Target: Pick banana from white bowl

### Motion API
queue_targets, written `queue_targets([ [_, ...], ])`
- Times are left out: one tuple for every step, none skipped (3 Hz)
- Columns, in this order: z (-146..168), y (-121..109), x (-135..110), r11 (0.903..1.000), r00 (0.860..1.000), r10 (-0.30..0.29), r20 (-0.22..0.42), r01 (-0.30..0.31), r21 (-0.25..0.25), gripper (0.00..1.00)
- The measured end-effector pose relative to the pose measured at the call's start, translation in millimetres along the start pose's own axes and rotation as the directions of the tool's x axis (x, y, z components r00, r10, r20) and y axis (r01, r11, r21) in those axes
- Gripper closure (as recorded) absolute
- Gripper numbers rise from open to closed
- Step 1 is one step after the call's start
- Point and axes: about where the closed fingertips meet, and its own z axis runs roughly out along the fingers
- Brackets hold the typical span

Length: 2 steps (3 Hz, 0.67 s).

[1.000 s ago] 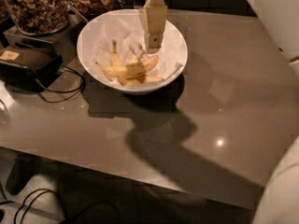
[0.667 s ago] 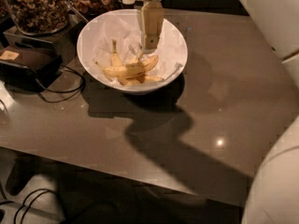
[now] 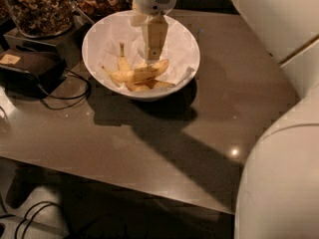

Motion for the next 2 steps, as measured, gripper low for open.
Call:
queue_targets([
  [14, -1, 0, 0.9995, 1.000, 0.006, 0.005, -0.006, -0.031, 0.31],
  [29, -1, 0, 0.9980, 1.000, 0.014, 0.006, -0.014, -0.061, 0.34],
])
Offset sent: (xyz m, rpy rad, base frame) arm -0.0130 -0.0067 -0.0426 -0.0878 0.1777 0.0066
